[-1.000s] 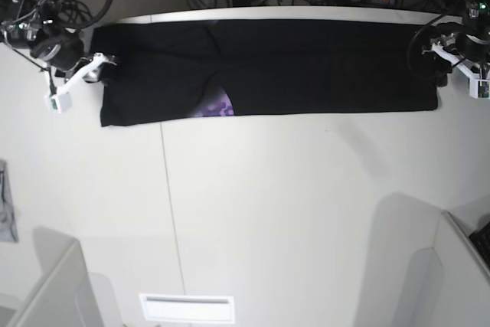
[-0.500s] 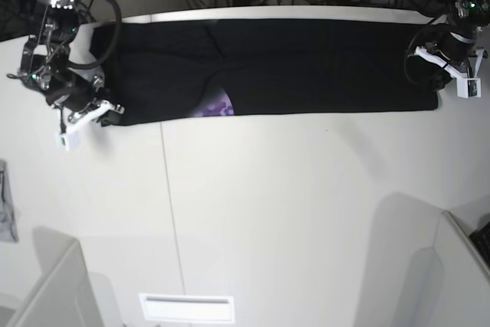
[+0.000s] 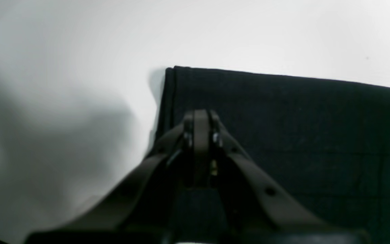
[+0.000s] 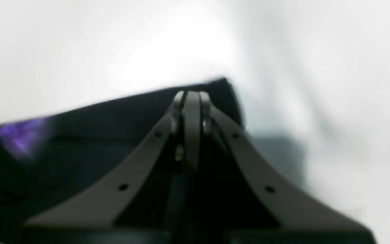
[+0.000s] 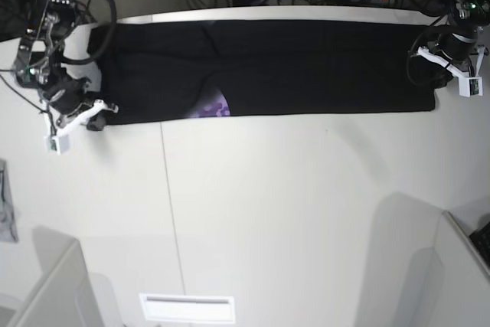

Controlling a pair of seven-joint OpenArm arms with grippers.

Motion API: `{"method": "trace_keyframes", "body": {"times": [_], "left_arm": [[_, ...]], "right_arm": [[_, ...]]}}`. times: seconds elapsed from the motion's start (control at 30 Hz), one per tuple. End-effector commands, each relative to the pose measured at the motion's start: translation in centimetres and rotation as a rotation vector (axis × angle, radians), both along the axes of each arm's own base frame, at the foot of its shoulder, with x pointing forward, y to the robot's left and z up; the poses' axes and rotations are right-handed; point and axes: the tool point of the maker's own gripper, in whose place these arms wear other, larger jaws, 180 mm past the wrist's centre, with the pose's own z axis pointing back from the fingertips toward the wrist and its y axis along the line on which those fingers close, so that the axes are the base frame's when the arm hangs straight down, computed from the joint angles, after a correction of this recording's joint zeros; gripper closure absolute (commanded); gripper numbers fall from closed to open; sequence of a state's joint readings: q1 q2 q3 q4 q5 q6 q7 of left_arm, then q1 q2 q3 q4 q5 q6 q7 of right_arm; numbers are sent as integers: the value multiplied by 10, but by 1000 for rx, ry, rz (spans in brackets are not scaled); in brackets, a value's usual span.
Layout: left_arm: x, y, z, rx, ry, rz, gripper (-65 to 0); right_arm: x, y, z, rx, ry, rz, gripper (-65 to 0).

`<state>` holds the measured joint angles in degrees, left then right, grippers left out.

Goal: Fold the T-shirt properly
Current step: 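Grasp the folded strip's ends with both grippers and pull it straight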

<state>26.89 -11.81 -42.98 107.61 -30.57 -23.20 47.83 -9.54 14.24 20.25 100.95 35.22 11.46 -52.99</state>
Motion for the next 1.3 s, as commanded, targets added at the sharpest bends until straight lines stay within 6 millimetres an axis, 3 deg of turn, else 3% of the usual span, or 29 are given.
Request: {"method": "trace_keyframes", "body": {"times": [0.0, 0.1, 0.17, 0.37, 0.57, 0.7, 0.83, 0.93, 1.0, 1.13, 1.27], "left_arm": [[5, 2, 9, 13, -33, -11, 0], [0, -2, -1, -22, -24, 14, 0], [-5, -1, -17, -59, 1, 43, 0], [-8, -6, -59, -52, 123, 31, 0], [11, -16, -72, -82, 131, 14, 0], [32, -13, -75, -114, 110, 34, 0], [50, -11, -63, -110, 60, 39, 0], [61, -12, -37, -71, -4, 15, 0], [66, -10, -17, -39, -50, 10, 0], [57, 6, 22, -35, -85, 62, 0], [48, 15, 57, -146, -210, 103, 0]], "right_arm": [[-2, 8, 15, -12, -24, 42, 0], [-26, 44, 11, 8, 40, 126, 0], [-38, 51, 1, 31, 76, 125, 0], [-60, 34, -50, -60, 239, 62, 0], [-42, 19, -80, -90, 257, 10, 0], [-16, 7, -82, -85, 253, -17, 0], [13, 5, -67, -80, 207, -23, 0], [24, 7, -43, -99, 148, -8, 0], [26, 11, -24, -116, 115, 15, 0], [20, 29, 15, -142, 29, 49, 0], [6, 37, 32, -164, -13, 65, 0]]}}
